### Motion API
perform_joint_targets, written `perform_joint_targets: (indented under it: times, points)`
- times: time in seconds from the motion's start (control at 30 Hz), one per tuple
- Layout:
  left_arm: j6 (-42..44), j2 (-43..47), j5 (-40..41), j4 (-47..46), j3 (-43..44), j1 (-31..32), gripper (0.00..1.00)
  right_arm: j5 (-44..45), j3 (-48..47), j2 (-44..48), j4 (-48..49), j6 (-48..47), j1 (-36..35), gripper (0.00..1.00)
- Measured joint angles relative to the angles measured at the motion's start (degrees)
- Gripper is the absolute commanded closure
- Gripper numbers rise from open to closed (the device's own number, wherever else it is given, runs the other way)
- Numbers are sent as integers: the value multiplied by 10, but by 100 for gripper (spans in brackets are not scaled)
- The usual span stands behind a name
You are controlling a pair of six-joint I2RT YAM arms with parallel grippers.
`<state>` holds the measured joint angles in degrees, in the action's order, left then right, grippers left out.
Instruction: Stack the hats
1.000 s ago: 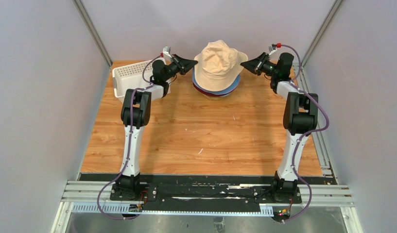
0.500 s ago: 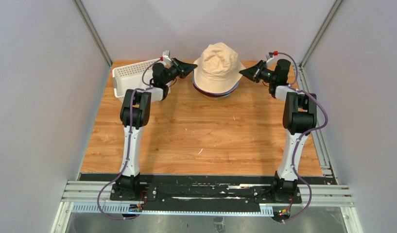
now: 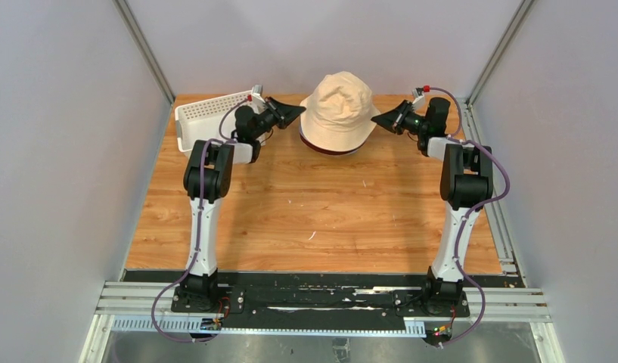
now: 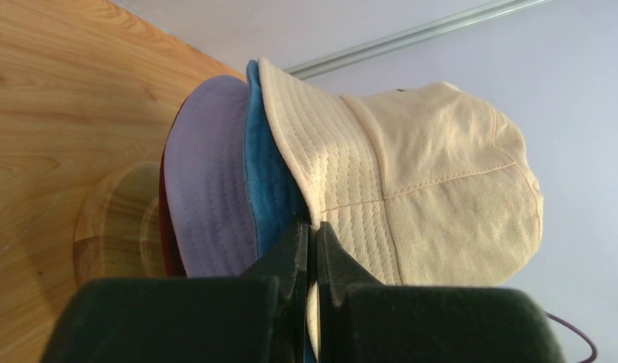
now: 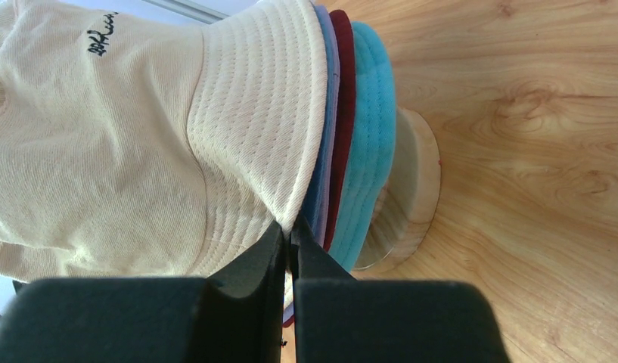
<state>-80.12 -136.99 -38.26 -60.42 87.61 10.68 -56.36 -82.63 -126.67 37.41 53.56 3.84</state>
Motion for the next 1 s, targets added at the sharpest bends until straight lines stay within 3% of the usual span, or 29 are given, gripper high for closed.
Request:
perform_joint_targets:
  times: [0.57,1.0]
  points:
    - [37,26,-1,-11,-58,-5,100,0,0,6,-20,-23,-1,99]
    - [165,81,11,139,-66,-5,100,0,0,10,-34,-36,-4,99]
